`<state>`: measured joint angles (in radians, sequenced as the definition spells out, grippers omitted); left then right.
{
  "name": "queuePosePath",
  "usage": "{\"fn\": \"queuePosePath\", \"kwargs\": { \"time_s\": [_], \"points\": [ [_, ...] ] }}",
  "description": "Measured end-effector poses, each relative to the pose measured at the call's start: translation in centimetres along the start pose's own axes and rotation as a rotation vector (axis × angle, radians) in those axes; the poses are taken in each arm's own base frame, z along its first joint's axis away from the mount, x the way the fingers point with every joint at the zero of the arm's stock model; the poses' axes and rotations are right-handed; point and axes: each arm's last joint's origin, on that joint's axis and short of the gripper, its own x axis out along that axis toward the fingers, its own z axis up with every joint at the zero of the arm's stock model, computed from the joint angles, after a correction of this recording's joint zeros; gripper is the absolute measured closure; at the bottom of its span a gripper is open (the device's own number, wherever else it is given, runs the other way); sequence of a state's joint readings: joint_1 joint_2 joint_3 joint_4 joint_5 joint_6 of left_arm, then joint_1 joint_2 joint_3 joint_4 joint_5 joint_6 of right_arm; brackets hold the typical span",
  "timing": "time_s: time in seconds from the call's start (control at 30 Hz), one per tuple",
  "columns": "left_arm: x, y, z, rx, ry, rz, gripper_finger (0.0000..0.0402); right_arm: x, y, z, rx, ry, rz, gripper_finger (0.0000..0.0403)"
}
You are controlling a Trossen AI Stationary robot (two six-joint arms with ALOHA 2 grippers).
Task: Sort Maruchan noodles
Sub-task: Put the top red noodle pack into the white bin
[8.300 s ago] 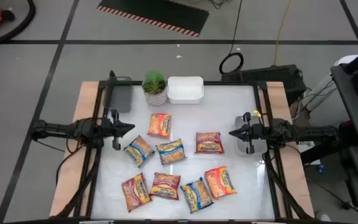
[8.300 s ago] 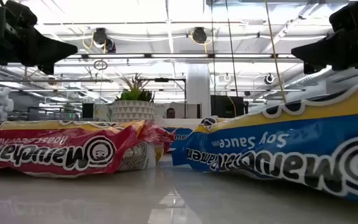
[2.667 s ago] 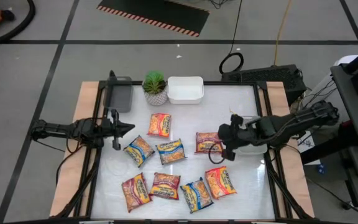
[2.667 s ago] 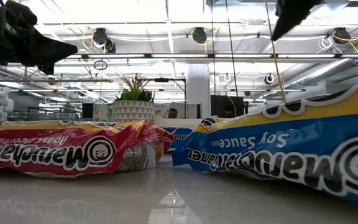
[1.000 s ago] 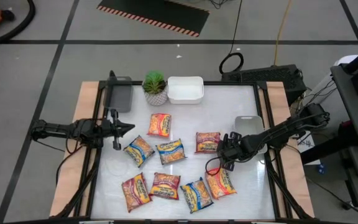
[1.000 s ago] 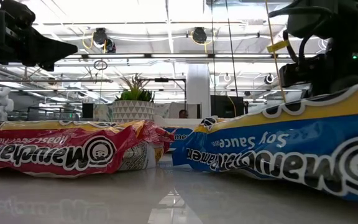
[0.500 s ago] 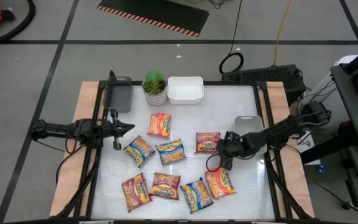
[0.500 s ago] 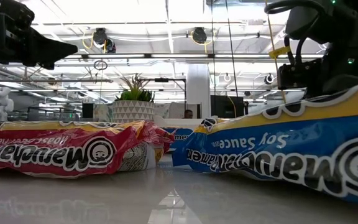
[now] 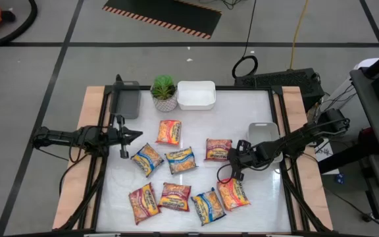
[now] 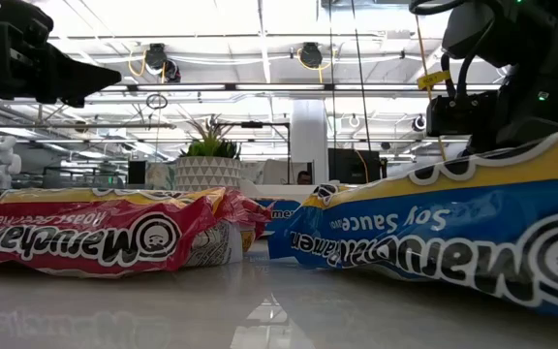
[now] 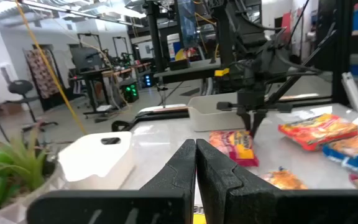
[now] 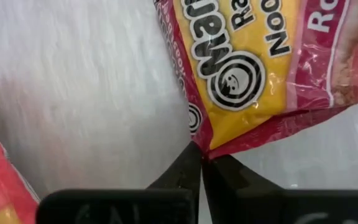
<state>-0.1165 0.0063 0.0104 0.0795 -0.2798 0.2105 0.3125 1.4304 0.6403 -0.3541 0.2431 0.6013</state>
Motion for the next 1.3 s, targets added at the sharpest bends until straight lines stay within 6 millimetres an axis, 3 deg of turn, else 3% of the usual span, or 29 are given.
{"fn": "queuePosePath", "kwargs": {
  "time_s": [0.27, 0.77, 1.3],
  "points": [
    [0.0, 0.2, 0.0, 0.043, 0.014, 0.061, 0.0382, -0.9, -0.2, 0.7, -0.082, -0.112, -0.091, 0.0402],
    [0.0, 0.2, 0.0, -0.06, 0.011, 0.063, 0.0382, -6.3, 0.5, 5.7, -0.363, -0.461, -0.384, 0.0403],
    [0.0, 0.0, 0.0, -0.179, 0.003, 0.016, 0.0382, -8.8, 1.6, 8.6, -0.474, -0.74, -0.44, 0.0403]
  ]
}}
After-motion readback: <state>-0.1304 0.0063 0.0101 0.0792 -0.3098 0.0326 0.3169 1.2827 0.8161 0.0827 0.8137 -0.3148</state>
